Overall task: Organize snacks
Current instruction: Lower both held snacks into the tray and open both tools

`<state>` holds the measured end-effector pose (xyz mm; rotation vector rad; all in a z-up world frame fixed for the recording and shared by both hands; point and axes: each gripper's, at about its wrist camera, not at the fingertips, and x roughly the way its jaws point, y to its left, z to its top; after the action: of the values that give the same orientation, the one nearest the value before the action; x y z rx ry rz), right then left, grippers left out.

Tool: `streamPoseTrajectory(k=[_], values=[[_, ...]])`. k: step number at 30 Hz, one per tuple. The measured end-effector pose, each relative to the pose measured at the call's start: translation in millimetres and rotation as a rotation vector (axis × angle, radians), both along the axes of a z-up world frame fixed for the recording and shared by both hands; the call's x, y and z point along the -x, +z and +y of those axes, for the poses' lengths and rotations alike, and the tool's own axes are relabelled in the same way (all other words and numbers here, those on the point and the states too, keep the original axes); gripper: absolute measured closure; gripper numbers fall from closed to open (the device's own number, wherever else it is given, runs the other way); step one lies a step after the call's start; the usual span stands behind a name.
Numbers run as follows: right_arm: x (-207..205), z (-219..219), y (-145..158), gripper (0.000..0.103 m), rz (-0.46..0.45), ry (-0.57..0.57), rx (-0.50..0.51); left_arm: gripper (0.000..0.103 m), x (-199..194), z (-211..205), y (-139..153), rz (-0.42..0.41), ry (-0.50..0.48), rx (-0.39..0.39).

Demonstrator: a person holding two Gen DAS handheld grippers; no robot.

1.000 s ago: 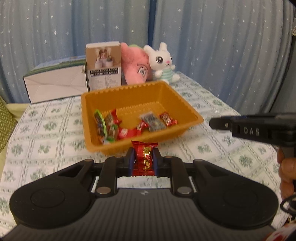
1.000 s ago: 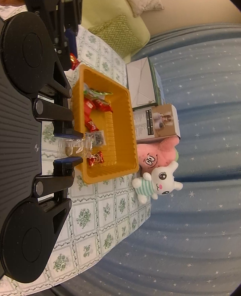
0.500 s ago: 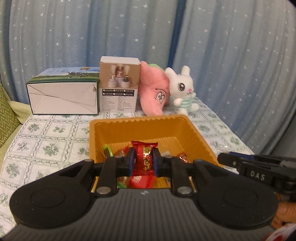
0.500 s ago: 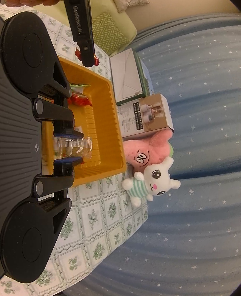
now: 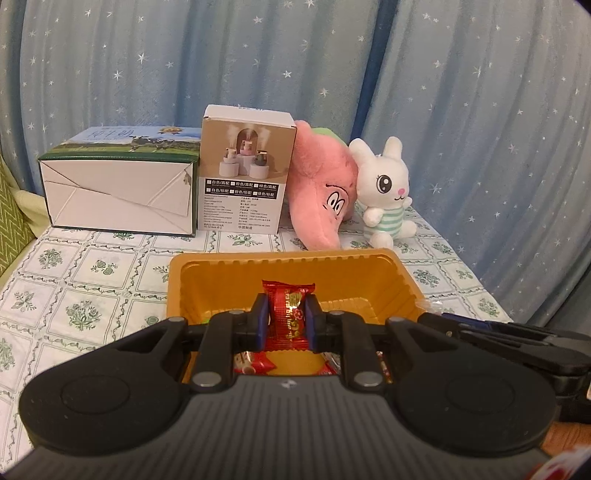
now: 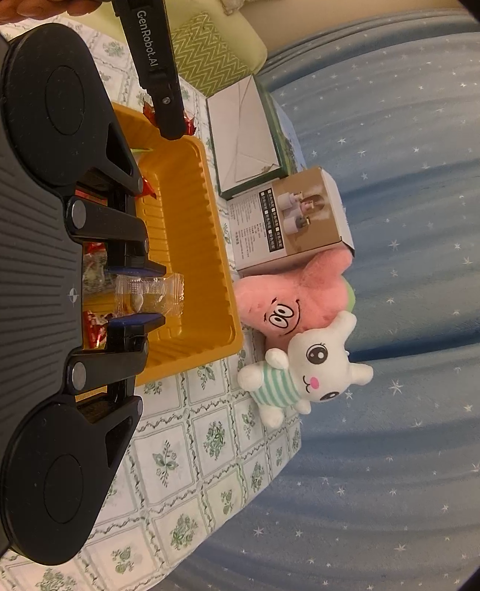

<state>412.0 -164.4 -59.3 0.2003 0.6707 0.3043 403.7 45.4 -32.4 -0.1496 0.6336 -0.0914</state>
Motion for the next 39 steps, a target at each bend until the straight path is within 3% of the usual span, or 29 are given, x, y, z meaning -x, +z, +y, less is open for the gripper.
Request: streamPoseTrajectory(k=[17, 30, 31, 32, 33, 39], values=[[-24.7, 12.6, -18.9, 0.082, 0.029, 0.018, 0.024, 0.085, -26.7, -1.8, -27.5, 0.058, -0.006, -0.006], [-27.2, 4.6, -21.1, 0.082, 0.039, 0.001, 0.011, 0.084, -36.4, -3.0, -31.1, 0.055, -0.028, 0.032], [-27.2, 3.9, -21.2, 0.082, 0.04, 0.0, 0.009, 0.075, -37.2, -2.6, -31.5, 0.057, -0.026, 0.034], [-27.3, 2.8, -21.2, 0.082, 0.041, -0.002, 0.007, 0.057, -37.2, -1.5, -31.9, 0.057, -0.019, 0.035], [-27.5, 1.4, -21.2, 0.082, 0.043, -0.005, 0.003, 0.053, -36.6, 0.3, -31.9, 0.054, -0.012, 0.037], [-28.4, -1.6, -19.9, 0.082, 0.046, -0.011, -0.014, 0.053, -34.8, 5.6, -28.5, 0.053, 0.014, -0.003]])
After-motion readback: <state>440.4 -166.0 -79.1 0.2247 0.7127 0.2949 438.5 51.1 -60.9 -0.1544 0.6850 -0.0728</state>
